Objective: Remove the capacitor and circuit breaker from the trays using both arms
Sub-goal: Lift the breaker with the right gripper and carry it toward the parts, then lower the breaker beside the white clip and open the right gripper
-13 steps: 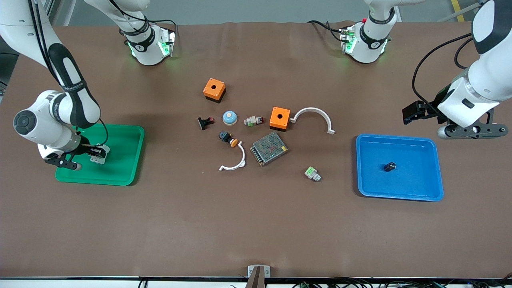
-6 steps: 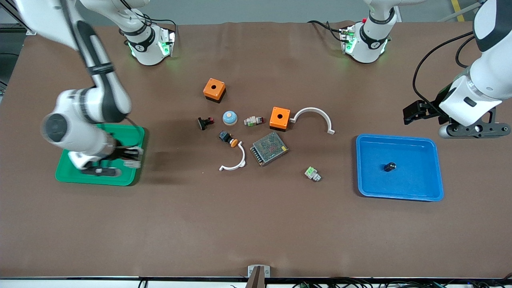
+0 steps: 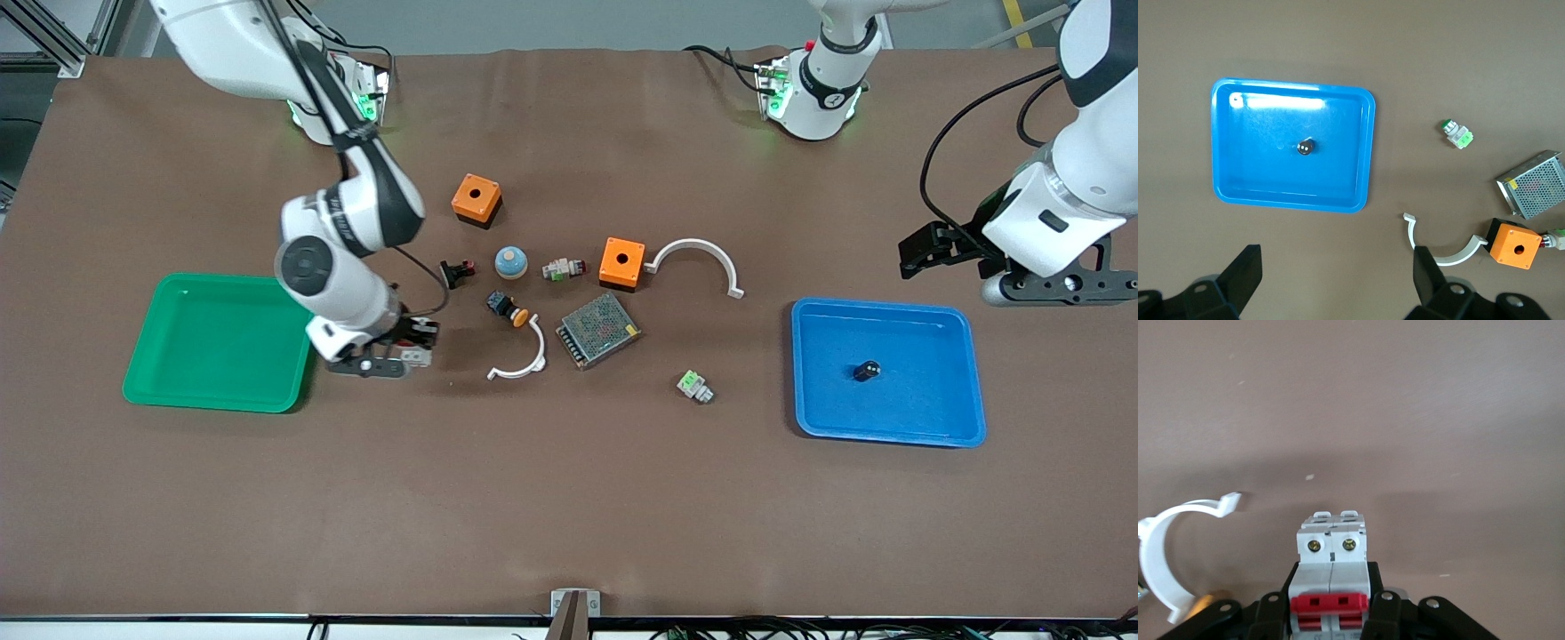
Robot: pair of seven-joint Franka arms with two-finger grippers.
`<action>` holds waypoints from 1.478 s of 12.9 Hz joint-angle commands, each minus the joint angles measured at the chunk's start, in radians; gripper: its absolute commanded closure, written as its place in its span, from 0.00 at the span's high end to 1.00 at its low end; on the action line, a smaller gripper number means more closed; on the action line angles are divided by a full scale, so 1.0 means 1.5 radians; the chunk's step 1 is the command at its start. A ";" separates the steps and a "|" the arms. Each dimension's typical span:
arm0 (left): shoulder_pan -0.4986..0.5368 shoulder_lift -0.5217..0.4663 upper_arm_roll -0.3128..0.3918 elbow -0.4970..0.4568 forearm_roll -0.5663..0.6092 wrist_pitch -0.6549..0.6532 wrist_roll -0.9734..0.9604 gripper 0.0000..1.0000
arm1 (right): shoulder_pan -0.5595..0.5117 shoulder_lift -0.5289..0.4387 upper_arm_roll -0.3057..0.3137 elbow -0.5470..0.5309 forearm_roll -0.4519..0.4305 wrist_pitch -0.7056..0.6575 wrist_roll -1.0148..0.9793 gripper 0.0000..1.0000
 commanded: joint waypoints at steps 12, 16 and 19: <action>0.008 0.031 0.003 0.056 0.017 0.001 0.002 1.00 | 0.064 0.089 -0.012 0.082 -0.041 -0.005 0.150 1.00; 0.008 0.021 0.003 0.056 0.017 -0.005 0.000 1.00 | 0.026 0.084 -0.012 0.156 -0.036 -0.072 0.138 1.00; 0.022 0.011 0.002 0.057 0.017 -0.007 0.001 1.00 | -0.032 0.070 -0.013 0.246 -0.042 -0.211 0.046 1.00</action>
